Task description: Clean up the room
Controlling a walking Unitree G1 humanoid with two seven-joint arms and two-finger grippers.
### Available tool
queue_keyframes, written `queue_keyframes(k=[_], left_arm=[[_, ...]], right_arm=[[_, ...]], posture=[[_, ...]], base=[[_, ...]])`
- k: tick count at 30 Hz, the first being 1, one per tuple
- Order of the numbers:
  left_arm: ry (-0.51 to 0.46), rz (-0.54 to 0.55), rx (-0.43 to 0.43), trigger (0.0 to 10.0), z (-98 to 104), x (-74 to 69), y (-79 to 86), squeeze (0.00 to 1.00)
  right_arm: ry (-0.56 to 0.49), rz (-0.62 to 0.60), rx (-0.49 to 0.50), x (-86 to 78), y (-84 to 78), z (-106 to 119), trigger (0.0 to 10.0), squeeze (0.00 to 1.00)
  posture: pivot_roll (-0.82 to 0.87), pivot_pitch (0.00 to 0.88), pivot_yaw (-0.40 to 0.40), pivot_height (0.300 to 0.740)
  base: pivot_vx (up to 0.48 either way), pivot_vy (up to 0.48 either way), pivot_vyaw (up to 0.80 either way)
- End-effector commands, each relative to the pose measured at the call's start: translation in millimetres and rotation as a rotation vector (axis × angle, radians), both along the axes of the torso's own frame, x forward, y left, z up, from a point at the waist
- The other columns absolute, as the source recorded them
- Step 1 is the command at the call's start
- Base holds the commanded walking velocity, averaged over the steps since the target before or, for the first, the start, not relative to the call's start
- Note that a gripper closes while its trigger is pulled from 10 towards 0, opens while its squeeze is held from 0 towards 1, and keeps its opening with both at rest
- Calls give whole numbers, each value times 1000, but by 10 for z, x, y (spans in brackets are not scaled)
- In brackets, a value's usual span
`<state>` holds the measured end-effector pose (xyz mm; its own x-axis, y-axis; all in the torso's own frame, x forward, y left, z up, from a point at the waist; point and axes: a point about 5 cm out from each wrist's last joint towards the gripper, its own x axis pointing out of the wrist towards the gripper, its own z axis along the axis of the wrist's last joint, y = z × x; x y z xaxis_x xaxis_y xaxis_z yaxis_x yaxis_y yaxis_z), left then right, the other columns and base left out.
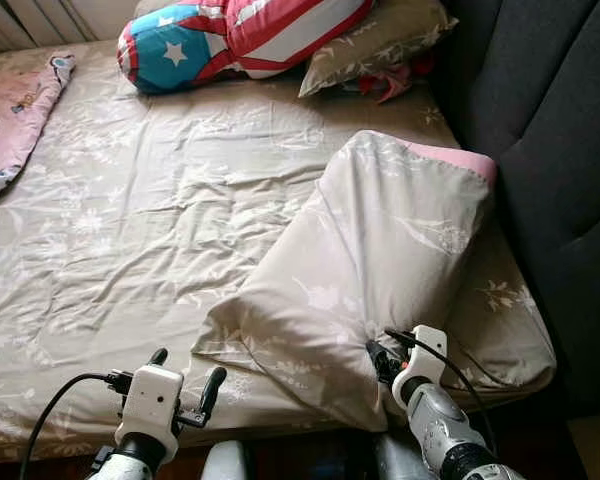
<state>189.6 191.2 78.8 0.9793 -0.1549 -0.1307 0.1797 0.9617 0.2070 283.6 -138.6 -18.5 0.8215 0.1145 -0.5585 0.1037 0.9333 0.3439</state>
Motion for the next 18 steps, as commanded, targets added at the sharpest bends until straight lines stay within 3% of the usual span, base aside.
queue_keyframes(k=[1, 18], left_arm=[[26, 5, -8, 10000, -29, -32, -11, 0], [32, 7, -31, 10000, -77, 44, -64, 0]], right_arm=[[204, 19, 38, -388, 95, -331, 0, 0], [207, 21, 34, -507, 119, -402, 0, 0]], posture=[[94, 308, 62, 658], [69, 293, 48, 658]], base=[[0, 0, 0], [0, 0, 0]])
